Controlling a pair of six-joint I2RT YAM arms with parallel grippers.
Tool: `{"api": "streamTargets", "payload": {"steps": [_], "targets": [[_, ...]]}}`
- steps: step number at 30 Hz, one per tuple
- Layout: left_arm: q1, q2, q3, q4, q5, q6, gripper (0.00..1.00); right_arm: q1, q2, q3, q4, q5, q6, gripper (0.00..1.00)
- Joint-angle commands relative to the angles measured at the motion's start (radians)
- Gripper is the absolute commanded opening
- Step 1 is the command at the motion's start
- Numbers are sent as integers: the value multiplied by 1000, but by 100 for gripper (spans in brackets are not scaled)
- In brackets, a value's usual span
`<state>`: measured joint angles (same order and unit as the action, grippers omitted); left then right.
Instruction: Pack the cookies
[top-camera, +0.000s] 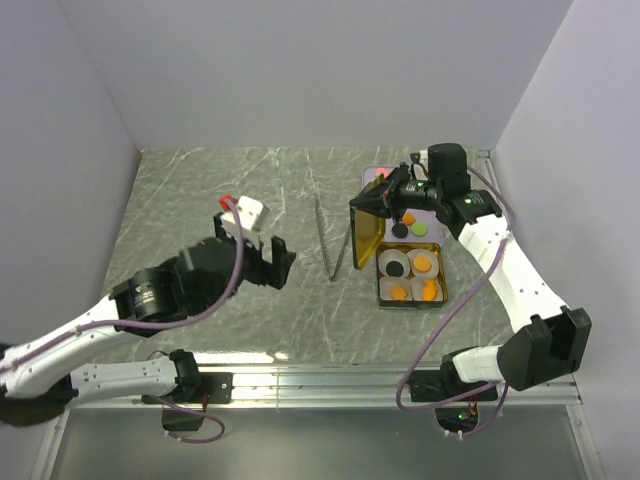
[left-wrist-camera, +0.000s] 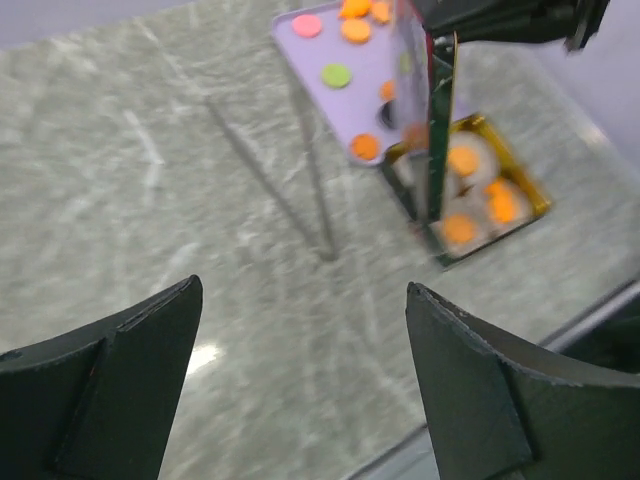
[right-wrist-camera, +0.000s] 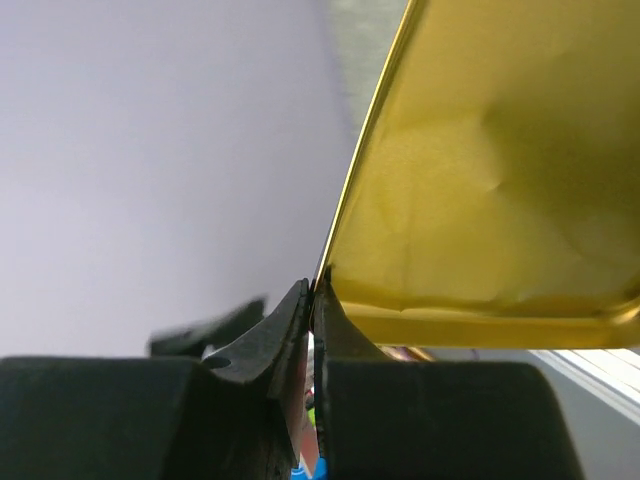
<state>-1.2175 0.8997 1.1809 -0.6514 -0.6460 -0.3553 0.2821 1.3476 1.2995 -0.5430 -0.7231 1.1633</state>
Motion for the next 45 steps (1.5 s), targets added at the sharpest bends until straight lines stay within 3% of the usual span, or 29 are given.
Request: {"api": "streamTargets", "payload": {"steps": [1, 5, 6, 7, 9, 10, 11, 14, 19, 21, 23, 27, 31, 35, 45], "targets": [[216, -42, -18, 156, 414, -77, 89, -9, -59, 21, 224, -99, 99, 0], [432, -19, -81, 314, 762, -270, 89, -33, -140, 32, 357, -146, 142, 0], [476, -13, -114, 359, 913, -319, 89, -43, -162, 15, 404, -157, 185, 0], [571, -7, -136, 457, 983, -374, 99, -52, -186, -12, 470, -167, 220, 0], [663, -4, -202, 615, 1121, -584, 100, -92, -260, -130, 729, -186, 379, 0], [747, -8, -301, 853, 1234, -772, 99, -107, -283, -176, 830, -185, 444, 0], [777, -13, -360, 978, 1265, -872, 99, -122, -322, -260, 1014, -176, 505, 0], [832, -7, -527, 1331, 1280, -1158, 99, -161, -355, -376, 1287, -136, 699, 0], [828, 100, -676, 1767, 1218, -1484, 99, -162, -329, -422, 1570, -79, 886, 0], [813, 151, -690, 1890, 1163, -1545, 99, -164, -298, -402, 1698, -70, 959, 0], [791, 175, -664, 1868, 1139, -1556, 100, -159, -268, -366, 1782, -70, 996, 0], [708, 185, -519, 1597, 1084, -1453, 99, -158, -226, -327, 1888, -64, 1097, 0], [626, 203, -498, 1572, 962, -1452, 100, -158, -212, -324, 1971, -45, 1184, 0], [563, 215, -409, 1416, 876, -1352, 99, -150, -238, -344, 2005, -55, 1237, 0], [451, 376, -222, 1400, 780, -1295, 99, -92, -307, -402, 2092, -4, 1352, 0]]}}
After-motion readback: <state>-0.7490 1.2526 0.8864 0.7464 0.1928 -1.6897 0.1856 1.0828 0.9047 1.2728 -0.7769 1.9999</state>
